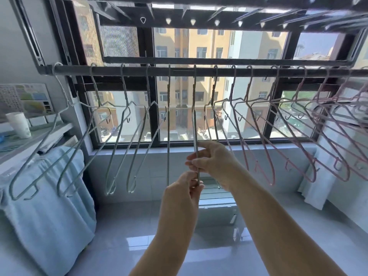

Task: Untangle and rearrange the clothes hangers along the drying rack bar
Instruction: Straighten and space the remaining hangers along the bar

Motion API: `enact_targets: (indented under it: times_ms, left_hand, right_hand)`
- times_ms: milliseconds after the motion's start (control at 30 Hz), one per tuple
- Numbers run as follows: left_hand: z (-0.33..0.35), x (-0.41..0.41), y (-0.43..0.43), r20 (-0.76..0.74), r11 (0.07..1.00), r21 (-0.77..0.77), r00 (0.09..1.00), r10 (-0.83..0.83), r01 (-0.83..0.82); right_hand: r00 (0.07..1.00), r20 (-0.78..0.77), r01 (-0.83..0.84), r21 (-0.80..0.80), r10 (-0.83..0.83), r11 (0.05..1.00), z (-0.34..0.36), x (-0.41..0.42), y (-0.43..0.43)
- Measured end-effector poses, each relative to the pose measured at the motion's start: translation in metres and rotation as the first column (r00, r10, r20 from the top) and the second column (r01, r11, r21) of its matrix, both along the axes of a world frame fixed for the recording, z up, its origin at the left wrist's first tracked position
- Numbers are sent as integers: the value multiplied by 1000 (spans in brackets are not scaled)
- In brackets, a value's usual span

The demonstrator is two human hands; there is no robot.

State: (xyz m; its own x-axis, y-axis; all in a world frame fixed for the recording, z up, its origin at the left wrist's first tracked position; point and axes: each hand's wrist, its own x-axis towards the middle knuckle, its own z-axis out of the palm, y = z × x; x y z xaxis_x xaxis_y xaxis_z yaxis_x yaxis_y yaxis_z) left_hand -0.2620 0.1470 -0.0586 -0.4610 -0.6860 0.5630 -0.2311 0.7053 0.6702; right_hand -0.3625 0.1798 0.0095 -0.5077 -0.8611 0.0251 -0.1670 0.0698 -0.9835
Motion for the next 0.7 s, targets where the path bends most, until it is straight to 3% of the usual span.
enact_targets:
  times_ms: [700]
  left_hand:
    - [5, 2, 3, 1, 996, -16, 996, 84, -84]
  right_hand:
    - [996, -32, -79, 16, 80, 997, -1, -1, -8]
